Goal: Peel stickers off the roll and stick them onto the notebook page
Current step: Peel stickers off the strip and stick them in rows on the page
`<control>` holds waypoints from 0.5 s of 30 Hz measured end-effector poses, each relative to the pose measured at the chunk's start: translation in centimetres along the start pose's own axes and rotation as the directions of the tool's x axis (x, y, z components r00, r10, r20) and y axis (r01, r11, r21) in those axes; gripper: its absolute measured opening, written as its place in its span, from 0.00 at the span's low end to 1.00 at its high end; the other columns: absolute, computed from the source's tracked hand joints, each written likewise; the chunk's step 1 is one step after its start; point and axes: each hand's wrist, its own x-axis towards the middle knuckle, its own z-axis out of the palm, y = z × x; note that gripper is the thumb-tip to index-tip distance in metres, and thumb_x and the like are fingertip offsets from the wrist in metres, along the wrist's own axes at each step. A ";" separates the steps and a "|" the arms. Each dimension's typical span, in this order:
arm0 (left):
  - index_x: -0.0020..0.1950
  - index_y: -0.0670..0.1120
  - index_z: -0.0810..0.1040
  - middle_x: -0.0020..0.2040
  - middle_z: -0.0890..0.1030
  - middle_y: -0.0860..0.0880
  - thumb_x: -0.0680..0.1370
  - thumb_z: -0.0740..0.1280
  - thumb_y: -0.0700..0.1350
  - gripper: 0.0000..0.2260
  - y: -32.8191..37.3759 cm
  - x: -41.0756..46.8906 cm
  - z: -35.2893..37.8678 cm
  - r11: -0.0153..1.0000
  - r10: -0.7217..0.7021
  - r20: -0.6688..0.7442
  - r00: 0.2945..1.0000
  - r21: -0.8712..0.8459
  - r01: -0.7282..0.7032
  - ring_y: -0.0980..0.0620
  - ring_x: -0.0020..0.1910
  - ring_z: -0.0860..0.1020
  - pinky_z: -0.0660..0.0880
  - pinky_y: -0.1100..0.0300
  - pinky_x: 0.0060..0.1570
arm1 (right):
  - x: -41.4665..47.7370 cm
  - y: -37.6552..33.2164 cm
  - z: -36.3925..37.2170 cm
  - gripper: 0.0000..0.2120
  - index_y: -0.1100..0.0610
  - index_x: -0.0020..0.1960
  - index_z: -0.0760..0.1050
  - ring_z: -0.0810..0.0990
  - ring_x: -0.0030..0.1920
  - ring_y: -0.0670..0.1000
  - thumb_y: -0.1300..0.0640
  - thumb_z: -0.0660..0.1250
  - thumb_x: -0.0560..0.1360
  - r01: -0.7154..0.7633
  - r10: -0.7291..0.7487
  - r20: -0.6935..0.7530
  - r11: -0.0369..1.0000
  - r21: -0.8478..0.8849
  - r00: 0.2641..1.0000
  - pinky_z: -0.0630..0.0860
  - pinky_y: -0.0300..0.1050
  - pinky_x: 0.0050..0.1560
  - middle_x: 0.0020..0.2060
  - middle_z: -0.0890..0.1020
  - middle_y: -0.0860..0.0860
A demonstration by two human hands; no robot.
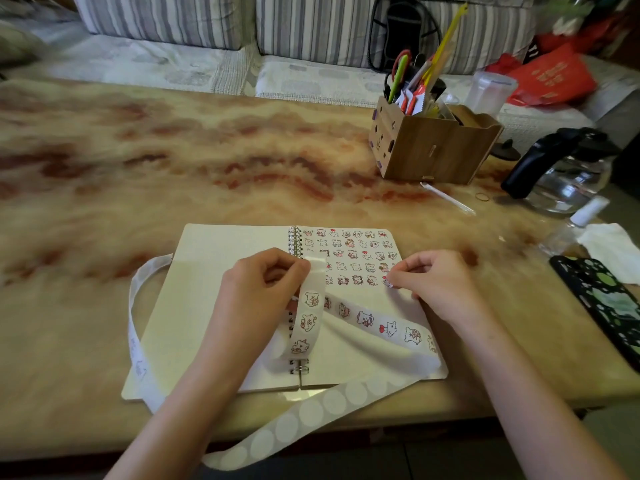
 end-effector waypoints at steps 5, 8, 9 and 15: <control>0.40 0.44 0.81 0.35 0.84 0.46 0.77 0.67 0.43 0.06 0.0 0.0 0.1 1.000 0.002 0.000 1.000 0.007 -0.002 0.48 0.36 0.83 0.79 0.60 0.35 | 0.1 0.3 -0.1 0.08 0.56 0.33 0.79 0.74 0.33 0.49 0.66 0.75 0.66 0.018 -0.018 0.015 1.000 -0.012 1.000 0.69 0.45 0.40 0.30 0.80 0.52; 0.40 0.45 0.81 0.35 0.84 0.46 0.77 0.68 0.43 0.06 0.0 0.0 0.1 1.000 0.000 -0.005 1.000 0.007 0.000 0.48 0.36 0.83 0.79 0.61 0.35 | 0.2 0.3 -0.3 0.08 0.56 0.36 0.78 0.72 0.31 0.47 0.65 0.76 0.66 0.016 -0.016 0.028 1.000 -0.012 0.999 0.68 0.40 0.36 0.30 0.77 0.50; 0.40 0.45 0.81 0.35 0.84 0.46 0.77 0.68 0.43 0.06 0.0 0.0 0.1 1.000 -0.002 -0.006 1.000 0.007 0.002 0.48 0.36 0.83 0.79 0.61 0.35 | 0.2 0.4 -0.4 0.09 0.56 0.38 0.77 0.71 0.31 0.47 0.65 0.77 0.66 0.011 -0.010 0.025 1.000 -0.012 1.000 0.67 0.39 0.35 0.30 0.76 0.50; 0.40 0.45 0.81 0.35 0.84 0.47 0.77 0.68 0.43 0.06 0.0 0.0 0.1 1.000 -0.008 -0.008 1.000 0.011 0.008 0.49 0.36 0.83 0.79 0.59 0.37 | 0.6 0.8 -0.5 0.08 0.56 0.41 0.76 0.73 0.30 0.47 0.65 0.73 0.69 0.016 -0.017 -0.013 0.998 -0.055 1.000 0.68 0.40 0.36 0.29 0.75 0.50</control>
